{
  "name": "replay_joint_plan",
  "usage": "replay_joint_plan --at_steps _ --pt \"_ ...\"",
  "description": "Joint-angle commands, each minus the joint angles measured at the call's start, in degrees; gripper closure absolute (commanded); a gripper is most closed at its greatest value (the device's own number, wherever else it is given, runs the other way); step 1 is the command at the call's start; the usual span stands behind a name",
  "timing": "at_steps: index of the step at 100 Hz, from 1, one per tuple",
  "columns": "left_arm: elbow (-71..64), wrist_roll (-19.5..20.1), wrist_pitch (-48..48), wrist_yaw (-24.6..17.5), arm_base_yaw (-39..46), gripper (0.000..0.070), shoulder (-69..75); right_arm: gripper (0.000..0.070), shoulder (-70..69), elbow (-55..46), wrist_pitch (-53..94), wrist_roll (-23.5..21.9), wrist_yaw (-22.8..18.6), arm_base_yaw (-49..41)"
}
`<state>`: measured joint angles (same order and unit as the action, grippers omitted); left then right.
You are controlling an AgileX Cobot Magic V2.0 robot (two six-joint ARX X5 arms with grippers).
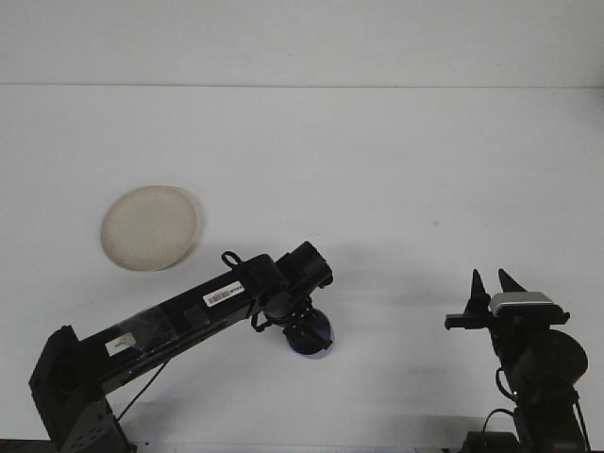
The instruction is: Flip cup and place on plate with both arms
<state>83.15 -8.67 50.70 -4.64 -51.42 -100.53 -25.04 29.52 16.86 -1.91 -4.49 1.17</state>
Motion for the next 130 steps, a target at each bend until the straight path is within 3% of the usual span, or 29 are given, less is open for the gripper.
replay_joint_plan --at_steps 1,28,52,97,112,130 --pt "2.43 1.11 1.29 0.44 0.09 0.069 -0.81 0.0423 -0.07 0.35 -0.55 -0.7 0.0 -0.09" --pt "10.78 3.54 9.62 7.37 6.34 0.069 3.23 0.0423 -0.07 0.35 -0.57 -0.7 0.0 -0.09" --pt "17.53 5.55 14.1 14.1 18.78 0.069 5.75 0.0423 -0.07 0.35 -0.57 -0.7 0.0 -0.09" --pt "18.12 8.02 12.52 12.96 47.43 0.069 5.49 0.0423 -0.07 0.35 -0.57 -0.68 0.0 -0.09" --pt "18.12 8.24 11.3 8.52 53.13 0.069 4.63 0.0423 -0.07 0.35 -0.57 -0.7 0.0 -0.09" --pt "18.12 8.24 11.37 7.56 55.82 0.069 1.92 0.0423 -0.07 0.35 -0.57 -0.7 0.0 -0.09"
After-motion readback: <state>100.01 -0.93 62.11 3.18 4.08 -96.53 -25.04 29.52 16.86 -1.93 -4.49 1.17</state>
